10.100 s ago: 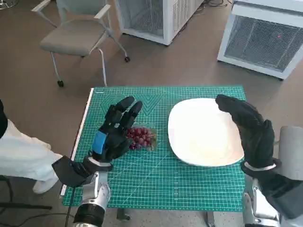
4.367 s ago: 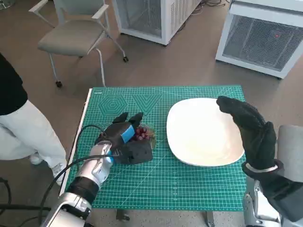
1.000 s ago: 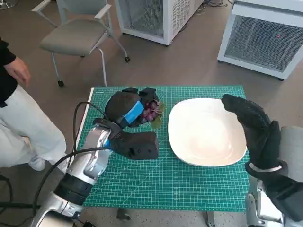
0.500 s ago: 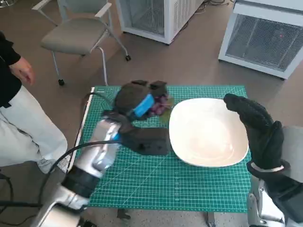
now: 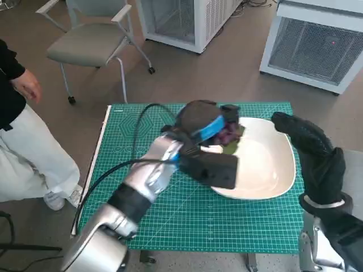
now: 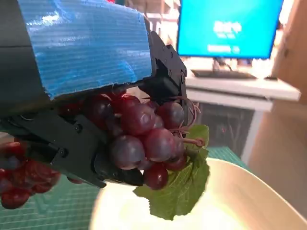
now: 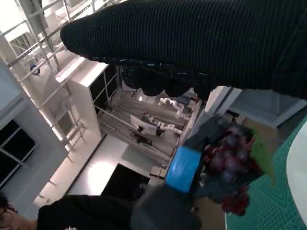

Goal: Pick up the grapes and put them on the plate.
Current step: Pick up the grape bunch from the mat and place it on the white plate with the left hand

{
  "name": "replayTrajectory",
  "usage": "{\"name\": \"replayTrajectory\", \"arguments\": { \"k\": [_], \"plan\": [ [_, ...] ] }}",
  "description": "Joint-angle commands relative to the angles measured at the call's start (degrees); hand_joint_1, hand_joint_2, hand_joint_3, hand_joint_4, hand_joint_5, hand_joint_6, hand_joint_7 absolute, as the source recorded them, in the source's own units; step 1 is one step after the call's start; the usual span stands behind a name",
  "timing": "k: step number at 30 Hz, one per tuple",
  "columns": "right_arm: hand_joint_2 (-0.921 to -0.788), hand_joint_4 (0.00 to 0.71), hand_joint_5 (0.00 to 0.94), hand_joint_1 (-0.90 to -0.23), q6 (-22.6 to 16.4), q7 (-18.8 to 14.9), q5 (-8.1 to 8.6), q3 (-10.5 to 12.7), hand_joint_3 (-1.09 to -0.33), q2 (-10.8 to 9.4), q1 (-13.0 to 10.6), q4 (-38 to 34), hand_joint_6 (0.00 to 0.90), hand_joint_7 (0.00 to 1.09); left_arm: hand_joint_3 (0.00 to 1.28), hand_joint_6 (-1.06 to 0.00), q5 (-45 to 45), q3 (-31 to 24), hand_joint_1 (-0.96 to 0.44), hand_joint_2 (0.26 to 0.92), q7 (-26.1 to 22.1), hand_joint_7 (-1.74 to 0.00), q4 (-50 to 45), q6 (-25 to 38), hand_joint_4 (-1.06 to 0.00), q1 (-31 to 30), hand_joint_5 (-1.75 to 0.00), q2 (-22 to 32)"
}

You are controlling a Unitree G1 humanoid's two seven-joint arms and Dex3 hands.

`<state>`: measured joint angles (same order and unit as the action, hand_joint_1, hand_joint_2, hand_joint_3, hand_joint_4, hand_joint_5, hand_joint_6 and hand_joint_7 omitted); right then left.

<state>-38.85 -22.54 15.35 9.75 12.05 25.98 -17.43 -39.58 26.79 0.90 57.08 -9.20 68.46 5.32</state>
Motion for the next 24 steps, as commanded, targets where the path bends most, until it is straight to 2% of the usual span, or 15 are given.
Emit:
{"name": "replayTrajectory", "arguments": {
  "k": [1, 7, 24],
  "plan": [
    [-0.921, 0.334, 0.003, -0.605, 0.9, 0.6, -0.70, 0.1, -0.728, 0.4, -1.4, 0.5, 0.000, 0.69, 0.07, -0.63, 3.2, -1.3, 0.00, 0.919, -2.5, -1.22, 5.0, -2.5, -0.68, 4.5, -1.12, -2.3],
    [-0.921, 0.334, 0.003, -0.606, 1.2, 0.6, -0.45, 0.2, -0.727, 0.5, -1.5, 0.6, 0.000, 0.69, 0.09, -0.61, 5.5, -1.6, 0.00, 0.920, -4.6, -1.23, 9.3, -4.4, -0.65, 6.1, -1.16, -4.9],
    [-0.921, 0.335, 0.003, -0.606, 1.4, 0.9, -0.62, 0.0, -0.726, 0.4, -1.3, 0.7, 0.001, 0.69, 0.12, -0.58, 4.8, -0.4, 0.00, 0.921, -3.4, -1.25, 13.5, -3.1, -0.61, 7.1, -1.21, -8.7]
  ]
}}
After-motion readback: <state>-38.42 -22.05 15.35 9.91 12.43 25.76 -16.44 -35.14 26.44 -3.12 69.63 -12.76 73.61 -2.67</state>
